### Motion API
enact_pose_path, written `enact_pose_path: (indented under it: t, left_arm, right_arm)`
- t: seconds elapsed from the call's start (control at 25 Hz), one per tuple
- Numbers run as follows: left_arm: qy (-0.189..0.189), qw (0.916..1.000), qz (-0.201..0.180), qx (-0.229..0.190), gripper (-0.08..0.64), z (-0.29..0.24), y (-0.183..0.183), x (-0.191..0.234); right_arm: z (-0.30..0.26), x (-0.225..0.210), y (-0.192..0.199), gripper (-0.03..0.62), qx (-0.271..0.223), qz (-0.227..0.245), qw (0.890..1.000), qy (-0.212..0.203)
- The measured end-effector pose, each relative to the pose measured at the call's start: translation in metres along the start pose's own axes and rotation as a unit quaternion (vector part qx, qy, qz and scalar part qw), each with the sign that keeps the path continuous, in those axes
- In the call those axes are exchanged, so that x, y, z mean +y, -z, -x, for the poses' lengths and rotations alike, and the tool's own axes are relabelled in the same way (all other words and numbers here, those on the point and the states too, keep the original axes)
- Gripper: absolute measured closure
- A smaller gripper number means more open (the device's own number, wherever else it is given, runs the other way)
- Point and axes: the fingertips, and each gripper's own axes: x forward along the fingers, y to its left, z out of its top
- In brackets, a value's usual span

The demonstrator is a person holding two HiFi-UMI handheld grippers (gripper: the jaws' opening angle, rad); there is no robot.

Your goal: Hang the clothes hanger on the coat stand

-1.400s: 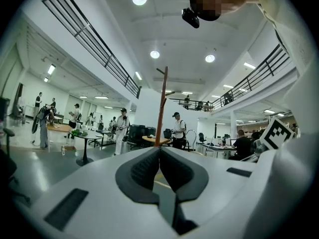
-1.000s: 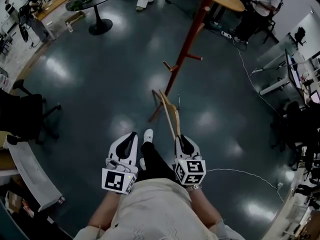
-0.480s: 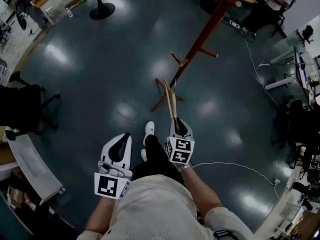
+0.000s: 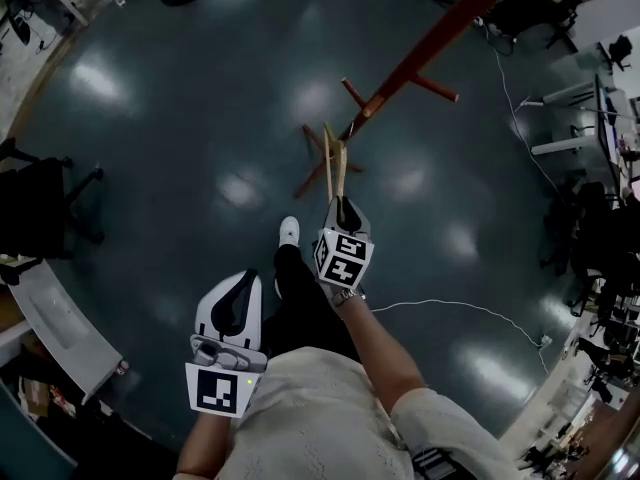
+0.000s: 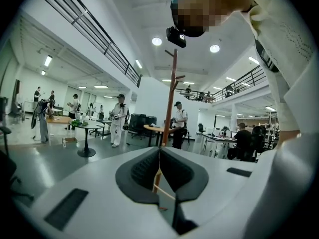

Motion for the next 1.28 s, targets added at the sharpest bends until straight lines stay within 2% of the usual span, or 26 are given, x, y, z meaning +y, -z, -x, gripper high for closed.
enact_pose_path:
  t: [0.2, 0.56, 0.72, 0.96, 1.28]
  left_arm:
    - [0.01, 0.999, 0.003, 0.044, 0.546, -0.02, 0.025, 0.0]
    - [-0.001, 0.9948, 0.054, 0.087, 0.546, -0.067, 0.058, 0.013]
    - [0.003, 0.9961, 0.036, 0.081, 0.546, -0.081, 0.066, 0.018]
    - [-0.031, 0.9937, 0.049, 0.096, 0.546, -0.086, 0.079, 0.04]
    - [-0.024, 0.9916, 0.047, 0.118, 0.546, -0.084, 0.092, 0.044]
  right_arm:
    - [-0.048, -0.016, -0.013, 0.526, 0.0, -0.036, 0.999, 0.019]
    - [-0.12, -0.034, -0.021, 0.526, 0.011, -0.078, 0.996, 0.034]
    - [-0.145, -0.042, -0.015, 0.526, 0.003, -0.089, 0.995, 0.037]
    - [-0.166, -0.055, -0.003, 0.526, -0.01, -0.117, 0.991, 0.062]
    - [-0.178, -0.06, 0.007, 0.526, -0.037, -0.043, 0.994, 0.089]
